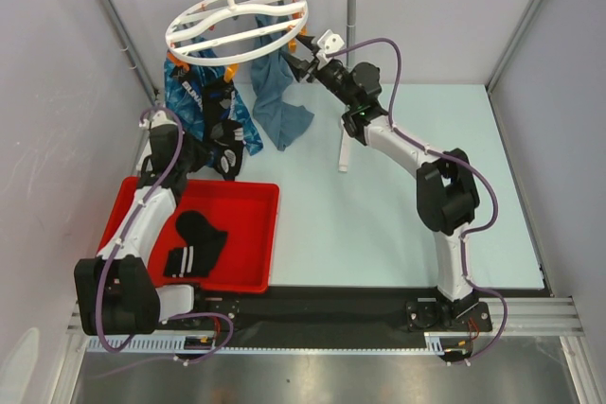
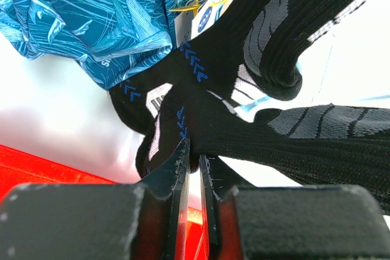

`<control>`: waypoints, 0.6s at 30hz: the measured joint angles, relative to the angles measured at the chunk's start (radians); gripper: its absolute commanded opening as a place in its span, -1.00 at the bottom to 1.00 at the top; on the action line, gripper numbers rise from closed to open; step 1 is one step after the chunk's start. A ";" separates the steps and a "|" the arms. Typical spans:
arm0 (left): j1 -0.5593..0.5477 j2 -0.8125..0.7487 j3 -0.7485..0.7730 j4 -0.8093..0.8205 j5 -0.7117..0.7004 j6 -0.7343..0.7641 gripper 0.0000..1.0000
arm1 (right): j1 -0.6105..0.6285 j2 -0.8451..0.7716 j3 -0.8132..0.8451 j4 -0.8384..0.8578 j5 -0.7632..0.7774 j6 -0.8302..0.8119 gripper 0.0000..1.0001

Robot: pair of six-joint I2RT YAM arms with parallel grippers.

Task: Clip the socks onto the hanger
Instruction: Rotate the hanger at the clothesline.

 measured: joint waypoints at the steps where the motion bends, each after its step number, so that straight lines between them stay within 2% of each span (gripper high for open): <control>1: 0.000 -0.002 0.000 0.000 0.000 0.000 -0.70 | 0.001 0.005 0.008 0.000 0.000 0.002 0.09; 3: 0.002 -0.006 0.000 0.000 0.000 0.000 -0.69 | 0.008 0.013 0.023 -0.005 0.000 0.005 0.04; 5: 0.003 -0.011 0.000 0.000 0.002 0.000 -0.67 | 0.017 0.022 0.036 -0.008 0.000 0.007 -0.15; 6: 0.005 -0.013 -0.002 0.000 0.002 0.000 -0.67 | 0.022 0.024 0.041 -0.013 0.001 0.008 -0.30; 7: 0.006 -0.016 -0.004 0.000 0.002 0.000 -0.66 | 0.028 0.024 0.042 -0.019 0.008 0.010 -0.58; 8: 0.007 -0.019 -0.006 -0.001 0.002 0.000 -0.64 | 0.033 0.024 0.042 -0.022 0.015 0.010 -0.66; 11: 0.014 -0.025 -0.013 -0.003 0.002 0.000 -0.52 | 0.048 0.024 0.043 -0.028 0.030 0.028 -0.74; 12: 0.017 -0.026 -0.013 -0.005 0.002 0.000 -0.31 | 0.055 0.024 0.042 -0.033 0.035 0.030 -0.74; 18: 0.032 -0.070 -0.032 -0.015 0.001 -0.002 0.22 | 0.109 0.000 0.018 -0.079 0.101 0.007 -0.73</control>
